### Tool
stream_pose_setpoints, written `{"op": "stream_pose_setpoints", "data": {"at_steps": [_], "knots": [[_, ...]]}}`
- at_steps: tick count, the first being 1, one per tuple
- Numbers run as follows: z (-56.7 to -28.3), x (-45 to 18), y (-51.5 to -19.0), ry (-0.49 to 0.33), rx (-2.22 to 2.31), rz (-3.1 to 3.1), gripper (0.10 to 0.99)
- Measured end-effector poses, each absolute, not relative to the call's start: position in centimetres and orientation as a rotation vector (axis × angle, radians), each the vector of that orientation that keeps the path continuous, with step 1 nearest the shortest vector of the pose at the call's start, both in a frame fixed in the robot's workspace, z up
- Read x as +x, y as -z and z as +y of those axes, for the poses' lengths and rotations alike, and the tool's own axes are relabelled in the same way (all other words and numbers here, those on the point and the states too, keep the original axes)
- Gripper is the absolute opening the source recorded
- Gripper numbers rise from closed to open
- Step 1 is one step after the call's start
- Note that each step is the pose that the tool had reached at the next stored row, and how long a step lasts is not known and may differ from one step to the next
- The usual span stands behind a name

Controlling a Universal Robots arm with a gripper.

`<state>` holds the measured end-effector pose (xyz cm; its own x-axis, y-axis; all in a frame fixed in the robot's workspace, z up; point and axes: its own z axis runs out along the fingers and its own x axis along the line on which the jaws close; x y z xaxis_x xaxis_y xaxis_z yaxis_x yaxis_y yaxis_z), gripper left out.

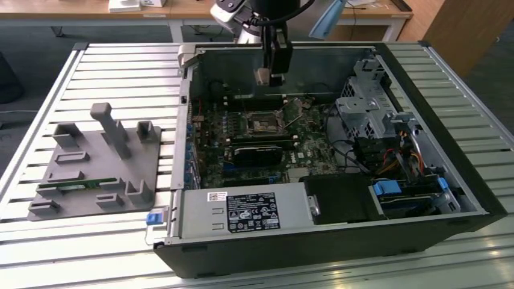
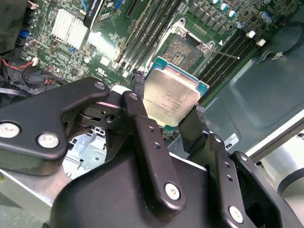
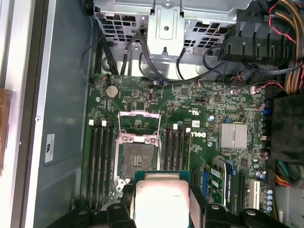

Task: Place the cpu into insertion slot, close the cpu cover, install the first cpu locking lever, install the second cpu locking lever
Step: 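Place the cpu into insertion slot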

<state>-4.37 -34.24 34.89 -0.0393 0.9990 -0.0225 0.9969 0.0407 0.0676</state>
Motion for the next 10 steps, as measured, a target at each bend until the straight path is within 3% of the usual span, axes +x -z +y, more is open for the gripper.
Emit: {"op": "stream_pose_setpoints", "data": {"at_steps": [10], "knots": [[-33.97,-4.24,-33.88,-0.051,2.133,2.22,0.541]]}}
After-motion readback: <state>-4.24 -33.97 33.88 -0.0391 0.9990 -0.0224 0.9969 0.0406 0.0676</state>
